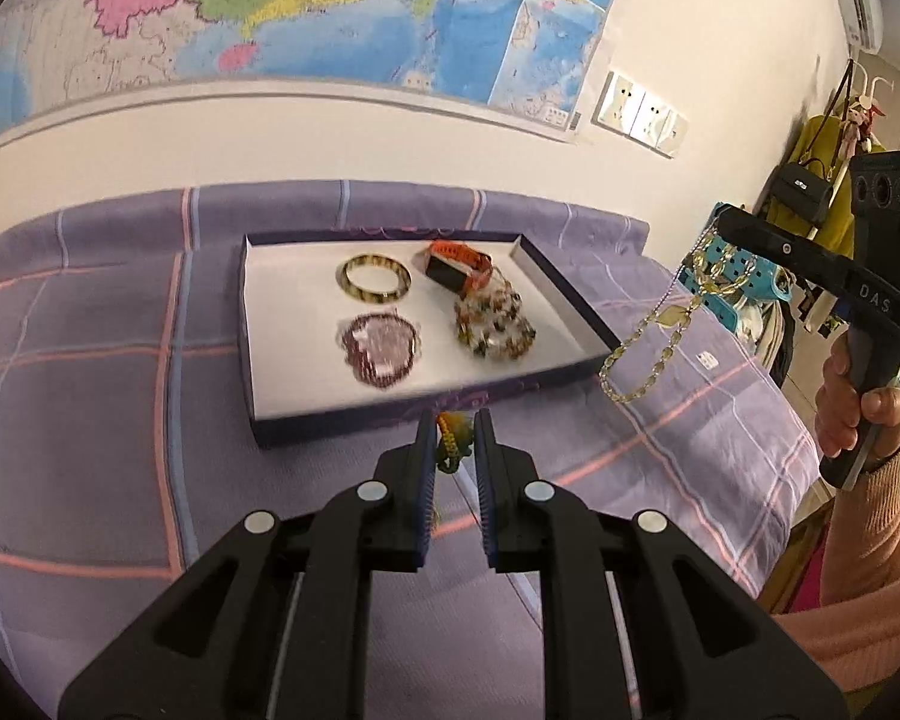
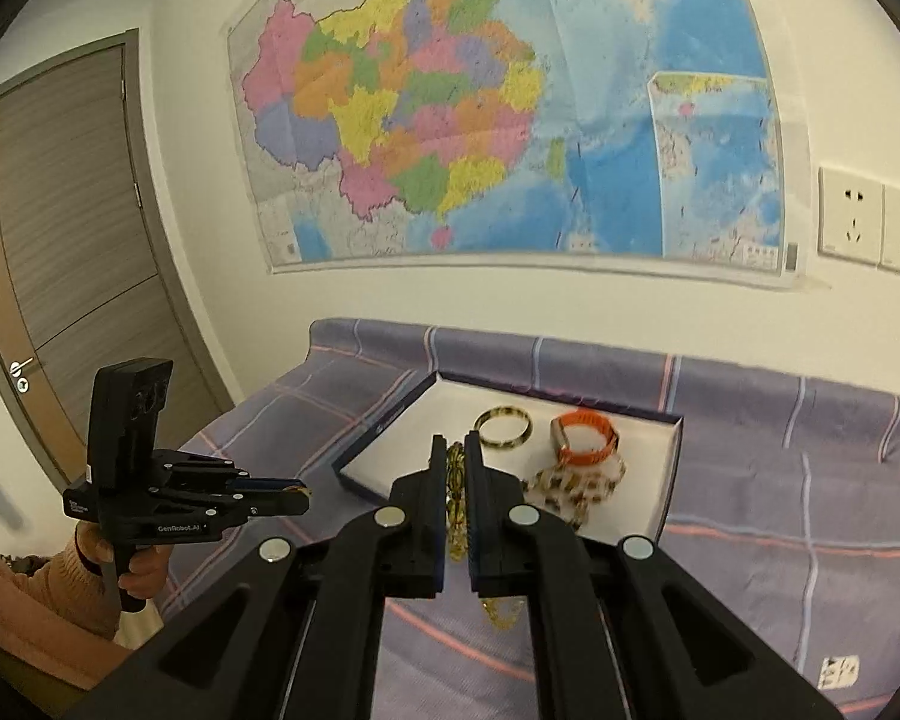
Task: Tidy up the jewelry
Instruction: 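Lift the yellow chain high with the right tool while the left tool carries the ring to the box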
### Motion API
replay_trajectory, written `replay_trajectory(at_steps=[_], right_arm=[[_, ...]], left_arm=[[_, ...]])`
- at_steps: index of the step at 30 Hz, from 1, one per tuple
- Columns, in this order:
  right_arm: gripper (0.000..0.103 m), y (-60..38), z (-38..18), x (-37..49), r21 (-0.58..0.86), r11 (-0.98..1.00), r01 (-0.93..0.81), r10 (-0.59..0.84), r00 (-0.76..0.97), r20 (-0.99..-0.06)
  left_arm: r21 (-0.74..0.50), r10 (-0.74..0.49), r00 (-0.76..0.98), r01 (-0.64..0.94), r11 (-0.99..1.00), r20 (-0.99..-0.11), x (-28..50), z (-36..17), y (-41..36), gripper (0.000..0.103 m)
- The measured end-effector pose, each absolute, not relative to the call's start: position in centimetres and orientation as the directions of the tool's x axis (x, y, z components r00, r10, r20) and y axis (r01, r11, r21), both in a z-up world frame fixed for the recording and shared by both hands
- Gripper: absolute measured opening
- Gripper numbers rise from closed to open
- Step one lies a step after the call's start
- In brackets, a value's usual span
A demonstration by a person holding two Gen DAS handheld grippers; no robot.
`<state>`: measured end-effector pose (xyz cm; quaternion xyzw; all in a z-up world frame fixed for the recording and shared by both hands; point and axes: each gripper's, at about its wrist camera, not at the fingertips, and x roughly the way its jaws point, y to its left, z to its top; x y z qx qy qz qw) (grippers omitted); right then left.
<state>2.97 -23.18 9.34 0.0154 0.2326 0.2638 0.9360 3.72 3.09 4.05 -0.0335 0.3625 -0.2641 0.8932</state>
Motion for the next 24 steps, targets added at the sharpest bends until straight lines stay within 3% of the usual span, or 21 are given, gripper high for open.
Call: replay_trajectory(at_steps=[24], right_arm=[[0.004,-22.8,10.4,6.4,0.152,0.861,-0.486,0.503,0.763,-0.406]], left_arm=[[-0.184,-0.448,0.636,0.438,0.88,-0.629,7.7,5.5,1.2,0.013]])
